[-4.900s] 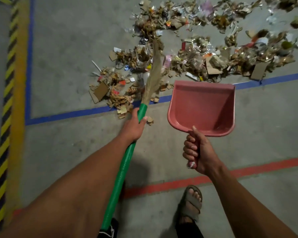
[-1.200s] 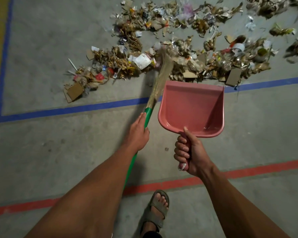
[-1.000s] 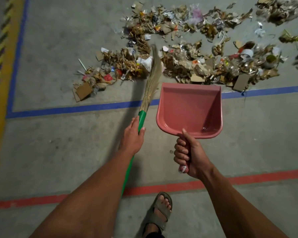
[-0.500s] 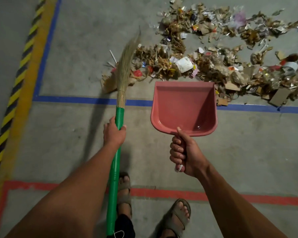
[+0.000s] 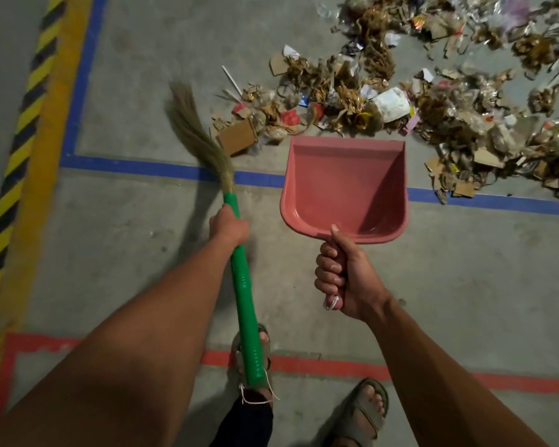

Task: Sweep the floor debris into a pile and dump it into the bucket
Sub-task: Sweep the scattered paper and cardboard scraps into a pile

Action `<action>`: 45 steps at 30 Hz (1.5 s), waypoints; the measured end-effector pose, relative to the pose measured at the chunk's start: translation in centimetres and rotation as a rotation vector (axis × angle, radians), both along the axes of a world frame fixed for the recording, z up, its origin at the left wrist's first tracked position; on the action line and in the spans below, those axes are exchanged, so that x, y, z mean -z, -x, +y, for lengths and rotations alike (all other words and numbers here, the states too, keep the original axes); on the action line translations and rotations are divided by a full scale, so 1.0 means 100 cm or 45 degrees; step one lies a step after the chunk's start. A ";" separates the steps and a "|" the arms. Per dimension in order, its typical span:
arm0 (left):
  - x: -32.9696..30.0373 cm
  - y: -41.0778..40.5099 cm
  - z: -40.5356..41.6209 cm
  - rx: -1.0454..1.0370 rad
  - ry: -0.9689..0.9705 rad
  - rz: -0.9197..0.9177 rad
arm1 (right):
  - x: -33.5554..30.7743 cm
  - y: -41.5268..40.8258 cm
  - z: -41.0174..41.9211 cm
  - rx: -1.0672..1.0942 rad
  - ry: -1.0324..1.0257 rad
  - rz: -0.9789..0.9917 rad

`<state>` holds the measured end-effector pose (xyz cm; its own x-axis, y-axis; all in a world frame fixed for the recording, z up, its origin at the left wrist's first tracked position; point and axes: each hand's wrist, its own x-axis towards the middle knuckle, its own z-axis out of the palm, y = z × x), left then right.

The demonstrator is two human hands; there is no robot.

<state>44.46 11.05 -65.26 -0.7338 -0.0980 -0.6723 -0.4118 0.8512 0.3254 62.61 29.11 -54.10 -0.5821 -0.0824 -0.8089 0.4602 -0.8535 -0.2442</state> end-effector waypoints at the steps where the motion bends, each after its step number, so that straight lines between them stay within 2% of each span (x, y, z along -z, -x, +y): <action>1: 0.000 0.001 0.009 0.080 -0.001 0.004 | 0.003 -0.002 0.001 0.009 -0.006 -0.016; 5: -0.012 0.003 0.048 0.453 -0.021 0.040 | 0.010 -0.014 0.008 0.077 -0.012 -0.064; 8: -0.024 0.007 0.073 0.657 -0.151 0.053 | 0.005 -0.019 0.016 0.105 -0.034 -0.088; 12: -0.043 0.005 0.098 0.804 -0.278 0.205 | -0.010 -0.018 0.031 0.123 -0.092 -0.103; 18: -0.075 0.014 0.105 1.008 -0.253 0.353 | -0.041 -0.010 0.054 0.165 -0.096 -0.075; 23: -0.088 0.007 0.101 0.853 -0.288 0.399 | -0.052 -0.006 0.077 0.165 -0.080 -0.039; 27: -0.088 -0.005 0.104 0.586 -0.132 0.407 | -0.046 -0.010 0.101 0.130 -0.048 -0.012; 32: -0.061 -0.027 0.131 0.334 0.071 0.167 | -0.026 -0.035 0.148 0.073 -0.022 -0.010; 36: -0.041 -0.069 0.198 0.515 0.073 0.021 | -0.005 -0.073 0.203 0.077 -0.014 -0.033; 45: -0.037 -0.139 0.381 0.667 -0.184 0.095 | 0.015 -0.151 0.303 0.203 -0.042 -0.072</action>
